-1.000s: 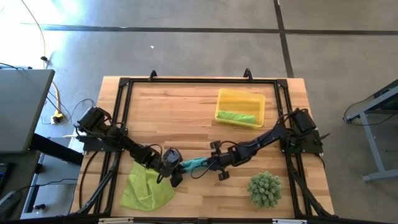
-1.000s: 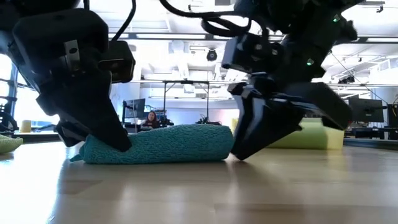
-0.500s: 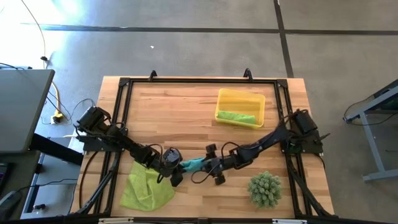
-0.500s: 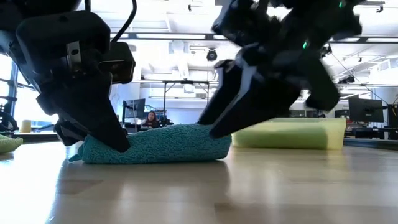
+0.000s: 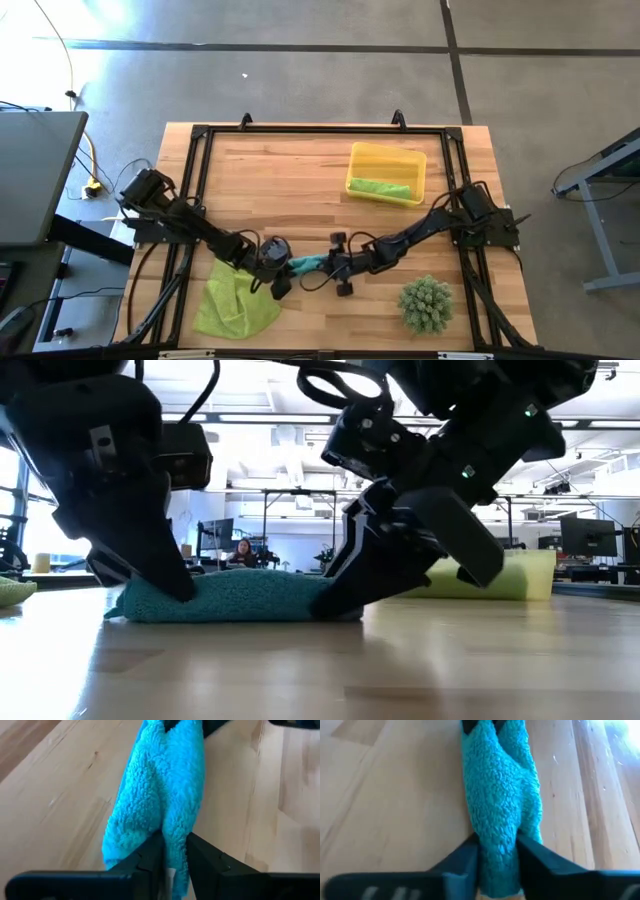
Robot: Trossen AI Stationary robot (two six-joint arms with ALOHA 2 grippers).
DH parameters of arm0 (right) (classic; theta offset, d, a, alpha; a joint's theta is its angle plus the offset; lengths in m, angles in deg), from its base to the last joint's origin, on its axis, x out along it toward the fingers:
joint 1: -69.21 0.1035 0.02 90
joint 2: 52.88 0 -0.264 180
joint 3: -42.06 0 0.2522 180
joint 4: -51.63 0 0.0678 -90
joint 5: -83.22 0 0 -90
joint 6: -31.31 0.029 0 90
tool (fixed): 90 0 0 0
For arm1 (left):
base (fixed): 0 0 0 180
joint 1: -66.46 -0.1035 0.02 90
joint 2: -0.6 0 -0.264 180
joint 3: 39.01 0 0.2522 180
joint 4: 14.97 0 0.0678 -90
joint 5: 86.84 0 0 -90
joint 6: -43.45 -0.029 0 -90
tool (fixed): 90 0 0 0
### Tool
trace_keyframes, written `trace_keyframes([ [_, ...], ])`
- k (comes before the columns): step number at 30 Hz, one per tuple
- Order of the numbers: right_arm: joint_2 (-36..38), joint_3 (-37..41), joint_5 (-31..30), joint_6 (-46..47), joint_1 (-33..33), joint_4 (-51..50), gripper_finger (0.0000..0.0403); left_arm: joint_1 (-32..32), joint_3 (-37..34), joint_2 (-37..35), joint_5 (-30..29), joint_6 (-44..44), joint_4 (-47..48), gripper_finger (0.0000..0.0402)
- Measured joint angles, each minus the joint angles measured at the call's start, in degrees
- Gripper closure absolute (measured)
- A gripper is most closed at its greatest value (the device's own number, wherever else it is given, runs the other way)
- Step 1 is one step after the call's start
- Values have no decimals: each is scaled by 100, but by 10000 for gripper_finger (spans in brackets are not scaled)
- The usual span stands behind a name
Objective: Roll microfiber towels into tight, uniform cylinder then place into a basket
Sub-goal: Roll the blue microfiber towel
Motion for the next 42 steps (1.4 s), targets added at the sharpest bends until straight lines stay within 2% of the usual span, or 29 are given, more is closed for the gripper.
trace_keyframes([
  [3, 4, -2, 128, 262, -14, -24, 368, 0, -2, -205, 111, -61, 329, 307],
  [5, 5, 0, 133, 382, -11, -25, 390, -2, -6, -422, 288, -249, 675, 294],
  [9, 18, 4, 455, 531, -105, -26, 384, 17, -23, -845, 711, -1123, 994, 279],
  [12, 46, 9, 895, 917, -245, -21, 382, 89, -15, -1235, 717, -1943, 926, 276],
  [16, 60, 13, 1685, 1483, -485, 66, 388, 315, 8, -1533, 10, -3085, 580, 275],
  [20, 43, 13, 2528, 2098, -708, 153, 388, 544, 15, -1489, -763, -3834, 348, 275],
  [25, 21, 26, 3331, 2670, -951, 217, 386, 636, 13, -962, -1173, -3871, 141, 275],
  [30, 17, 31, 3347, 2674, -990, 241, 385, 662, 22, -263, -1223, -4085, -262, 275],
  [32, 17, 31, 3336, 2676, -989, 243, 385, 662, 13, -91, -1411, -4107, -254, 275],
  [35, 15, 35, 3310, 2657, -976, 261, 384, 599, 17, 226, -1475, -3856, -294, 275],
  [38, 15, 35, 3313, 2411, -975, 270, 377, 555, 32, 400, -1301, -3405, -384, 275],
  [42, 180, 42, 3337, 1729, -973, 214, 333, 540, 40, 459, -977, -2460, -413, 275],
])
